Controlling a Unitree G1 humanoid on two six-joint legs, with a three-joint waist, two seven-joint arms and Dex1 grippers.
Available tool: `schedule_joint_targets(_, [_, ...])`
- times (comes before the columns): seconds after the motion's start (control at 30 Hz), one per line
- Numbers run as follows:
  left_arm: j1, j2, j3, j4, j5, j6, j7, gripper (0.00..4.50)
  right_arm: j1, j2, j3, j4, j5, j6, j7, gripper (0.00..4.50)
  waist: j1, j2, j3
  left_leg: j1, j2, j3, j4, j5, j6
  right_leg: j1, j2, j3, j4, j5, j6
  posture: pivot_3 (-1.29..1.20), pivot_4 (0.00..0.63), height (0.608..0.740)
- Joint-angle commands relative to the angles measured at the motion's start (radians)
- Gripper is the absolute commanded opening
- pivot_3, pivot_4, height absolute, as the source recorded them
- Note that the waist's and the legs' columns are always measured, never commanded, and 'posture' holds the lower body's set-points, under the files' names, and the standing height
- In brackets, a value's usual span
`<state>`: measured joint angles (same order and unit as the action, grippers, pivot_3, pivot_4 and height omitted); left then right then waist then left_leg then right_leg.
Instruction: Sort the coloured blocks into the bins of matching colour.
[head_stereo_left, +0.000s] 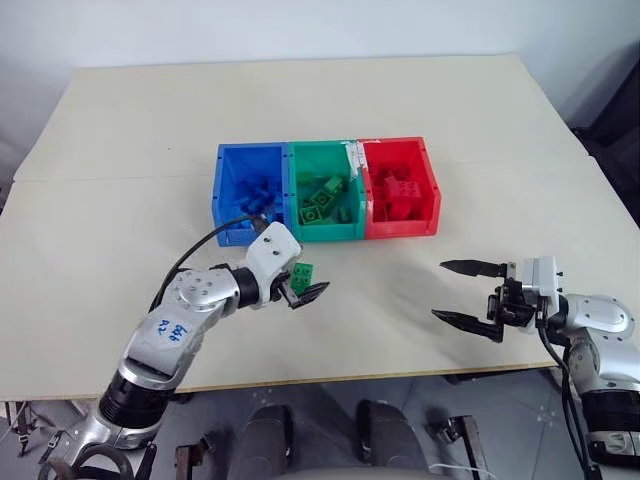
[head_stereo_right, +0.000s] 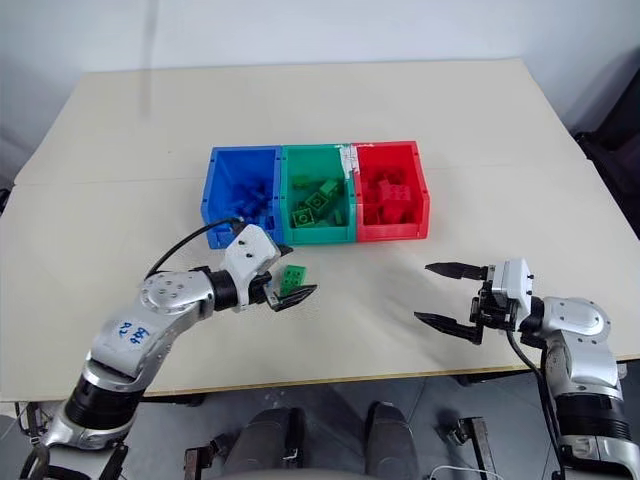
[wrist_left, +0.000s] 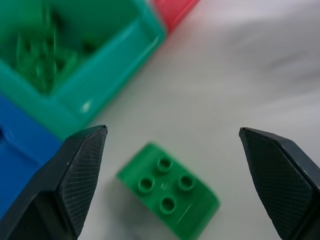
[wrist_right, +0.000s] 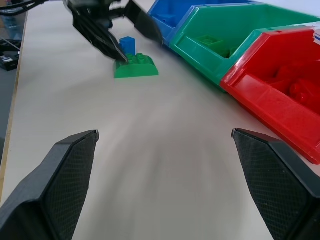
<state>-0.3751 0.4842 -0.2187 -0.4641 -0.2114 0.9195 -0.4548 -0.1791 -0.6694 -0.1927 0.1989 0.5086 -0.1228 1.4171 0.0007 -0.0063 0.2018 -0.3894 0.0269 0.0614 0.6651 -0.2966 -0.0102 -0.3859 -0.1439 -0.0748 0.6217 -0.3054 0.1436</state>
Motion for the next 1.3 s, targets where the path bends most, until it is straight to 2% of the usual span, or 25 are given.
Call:
schedule_joint_targets(0.03, [-0.004, -0.023, -0.013, -0.073, 0.018, 0.114, 0.065, 4.5, 0.012, -0.012, -0.029, -0.048, 0.026, 0.01, -0.017, 4.47, 0.001, 0.0, 0.0, 0.0, 0.0, 0.0, 0.0, 0.0, 0.0, 0.0, 0.0, 0.0, 0.0, 0.0, 0.0, 0.0, 0.15, 0.74])
schedule_joint_targets(0.3, [0.007, -0.047, -0.031, -0.115, -0.007, 0.263, 0.093, 4.5, 0.011, -0.011, -0.029, -0.058, 0.024, 0.018, -0.027, 4.47, 0.002, 0.0, 0.0, 0.0, 0.0, 0.0, 0.001, 0.0, 0.0, 0.0, 0.0, 0.001, -0.002, 0.0, 0.0, 0.0, 0.15, 0.74])
schedule_joint_targets(0.33, [0.008, -0.045, -0.028, -0.112, -0.006, 0.264, 0.093, 4.1, 0.006, -0.01, -0.028, -0.055, 0.023, 0.018, -0.029, 4.5, 0.002, 0.0, 0.0, 0.001, 0.0, 0.0, 0.001, 0.0, 0.0, 0.001, 0.0, 0.002, -0.002, 0.0, 0.0, 0.0, 0.15, 0.74])
schedule_joint_targets(0.37, [0.009, -0.043, -0.025, -0.11, -0.006, 0.265, 0.094, 3.92, 0.004, -0.009, -0.027, -0.054, 0.022, 0.018, -0.03, 4.5, 0.002, 0.0, 0.0, 0.001, 0.0, 0.0, 0.001, 0.0, 0.0, 0.001, 0.0, 0.002, -0.002, 0.0, 0.0, 0.0, 0.15, 0.74])
schedule_joint_targets(0.47, [0.02, -0.034, -0.008, -0.093, -0.002, 0.242, 0.092, 3.0, 0.001, -0.008, -0.025, -0.049, 0.021, 0.015, -0.029, 4.5, 0.002, 0.0, 0.0, 0.002, 0.0, 0.0, 0.001, 0.0, 0.0, 0.001, 0.0, 0.002, -0.002, 0.0, 0.0, 0.0, 0.15, 0.74])
schedule_joint_targets(0.63, [0.024, -0.045, 0.025, -0.052, -0.002, 0.14, 0.079, 1.46, 0.005, -0.008, -0.023, -0.043, 0.02, 0.012, -0.023, 4.5, 0.002, 0.0, 0.0, 0.002, 0.0, 0.0, 0.001, 0.0, 0.0, 0.001, 0.0, 0.002, -0.002, 0.0, 0.0, 0.0, 0.15, 0.74])
schedule_joint_targets(0.73, [0.024, -0.056, 0.064, -0.056, -0.039, 0.043, 0.031, 1.44, 0.009, -0.013, -0.024, -0.044, 0.02, 0.017, -0.02, 4.5, 0.003, 0.0, 0.0, 0.002, 0.0, 0.0, 0.001, 0.0, 0.0, 0.001, 0.0, 0.002, -0.002, 0.0, 0.0, 0.0, 0.15, 0.74])
schedule_joint_targets(0.87, [0.044, -0.013, 0.111, -0.022, -0.032, -0.277, -0.082, 1.44, 0.016, -0.022, -0.03, -0.038, 0.019, 0.019, -0.018, 4.5, 0.003, 0.0, 0.0, 0.001, 0.0, 0.0, 0.001, 0.0, -0.001, 0.001, 0.0, 0.002, -0.002, 0.0, 0.0, 0.0, 0.15, 0.74])
schedule_joint_targets(0.97, [-0.001, -0.023, 0.157, 0.068, -0.019, -0.421, -0.084, 1.44, 0.019, -0.022, -0.033, -0.039, 0.018, 0.021, -0.023, 4.5, 0.003, 0.0, 0.0, 0.002, 0.0, 0.001, 0.001, 0.0, -0.001, 0.001, 0.0, 0.002, -0.002, 0.0, 0.0, 0.0, 0.15, 0.74])
schedule_joint_targets(1.07, [-0.117, -0.051, 0.139, 0.219, 0.012, -0.512, -0.088, 1.44, 0.021, -0.019, -0.033, -0.039, 0.016, 0.021, -0.031, 4.5, 0.015, 0.0, 0.0, 0.002, 0.0, 0.001, 0.003, 0.0, 0.0, 0.002, 0.0, 0.001, -0.002, 0.0, 0.0, 0.0, 0.15, 0.74])
schedule_joint_targets(1.17, [-0.3, -0.099, 0.093, 0.466, 0.073, -0.636, -0.1, 1.44, 0.014, -0.014, -0.03, -0.036, 0.017, 0.02, -0.036, 4.5, 0.03, 0.0, 0.0, 0.001, -0.001, 0.001, 0.005, 0.0, 0.0, 0.003, 0.0, 0.001, -0.002, 0.001, 0.001, 0.0, 0.15, 0.74])
schedule_joint_targets(1.3, [-0.454, -0.136, 0.067, 0.715, 0.101, -0.713, -0.163, 1.44, 0.006, -0.014, -0.031, -0.052, 0.033, 0.037, -0.039, 4.5, 0.026, 0.0, 0.0, 0.001, -0.002, 0.001, 0.006, -0.001, 0.003, 0.004, 0.0, 0.001, -0.004, 0.002, 0.003, 0.0, 0.15, 0.74])
